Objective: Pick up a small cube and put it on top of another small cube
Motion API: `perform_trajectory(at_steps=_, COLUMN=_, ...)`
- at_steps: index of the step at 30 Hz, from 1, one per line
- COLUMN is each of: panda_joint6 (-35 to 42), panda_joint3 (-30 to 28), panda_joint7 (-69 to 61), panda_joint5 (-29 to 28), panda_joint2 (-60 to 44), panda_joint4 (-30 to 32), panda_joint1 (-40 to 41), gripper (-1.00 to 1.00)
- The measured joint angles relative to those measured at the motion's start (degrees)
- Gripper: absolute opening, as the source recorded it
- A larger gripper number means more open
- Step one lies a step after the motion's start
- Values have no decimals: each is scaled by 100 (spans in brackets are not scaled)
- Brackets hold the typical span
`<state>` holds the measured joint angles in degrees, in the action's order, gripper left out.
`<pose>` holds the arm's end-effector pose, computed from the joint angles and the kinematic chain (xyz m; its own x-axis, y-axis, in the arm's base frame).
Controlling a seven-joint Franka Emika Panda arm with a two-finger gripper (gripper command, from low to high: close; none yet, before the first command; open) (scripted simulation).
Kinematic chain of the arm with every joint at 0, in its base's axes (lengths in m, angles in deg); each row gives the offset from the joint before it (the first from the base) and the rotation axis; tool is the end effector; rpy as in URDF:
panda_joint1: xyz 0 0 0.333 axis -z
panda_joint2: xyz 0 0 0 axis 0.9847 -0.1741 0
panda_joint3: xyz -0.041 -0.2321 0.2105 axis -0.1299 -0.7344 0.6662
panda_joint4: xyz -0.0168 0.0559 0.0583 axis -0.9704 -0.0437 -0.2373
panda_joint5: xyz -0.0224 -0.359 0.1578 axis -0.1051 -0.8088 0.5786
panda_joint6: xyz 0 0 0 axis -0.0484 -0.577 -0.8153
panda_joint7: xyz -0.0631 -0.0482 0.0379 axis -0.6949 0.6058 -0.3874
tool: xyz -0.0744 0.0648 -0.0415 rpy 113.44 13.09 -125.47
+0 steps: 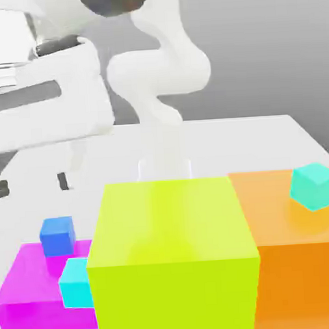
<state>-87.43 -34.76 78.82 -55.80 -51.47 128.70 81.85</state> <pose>0.5435 -0.1736 0.4057 0.3862 -0.9224 0.0015 -0.8763 -0.3674 -0.3115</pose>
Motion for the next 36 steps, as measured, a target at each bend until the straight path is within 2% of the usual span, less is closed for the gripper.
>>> perform_trajectory(at_steps=7, panda_joint6=-265, panda_joint3=-152, panda_joint7=-8, panda_joint5=157, panda_joint2=-1339, panda_joint4=-262, panda_joint1=297, gripper=0)
perform_trajectory(at_steps=14, panda_joint6=-614, panda_joint3=-420, panda_joint7=161, panda_joint5=22, panda_joint2=-2557, panda_joint4=-498, panda_joint1=544, gripper=0)
perform_trajectory(at_steps=18, panda_joint6=-1118, panda_joint3=-209, panda_joint7=13, panda_joint5=259, panda_joint2=-3371, panda_joint4=-709, panda_joint1=783, gripper=0)
perform_trajectory(at_steps=19, panda_joint6=-1218, panda_joint3=-147, panda_joint7=-26, panda_joint5=319, panda_joint2=-3514, panda_joint4=-749, panda_joint1=835, gripper=-100)
perform_trajectory(at_steps=26, panda_joint6=-1211, panda_joint3=-156, panda_joint7=-34, panda_joint5=329, panda_joint2=-3512, panda_joint4=-748, panda_joint1=828, gripper=-100)
perform_trajectory(at_steps=30, panda_joint6=-730, panda_joint3=-443, panda_joint7=83, panda_joint5=-34, panda_joint2=-2798, panda_joint4=-536, panda_joint1=600, gripper=-100)
perform_trajectory(at_steps=36, panda_joint6=-509, panda_joint3=-420, panda_joint7=-1199, panda_joint5=-828, panda_joint2=-1964, panda_joint4=-130, panda_joint1=436, gripper=-100)
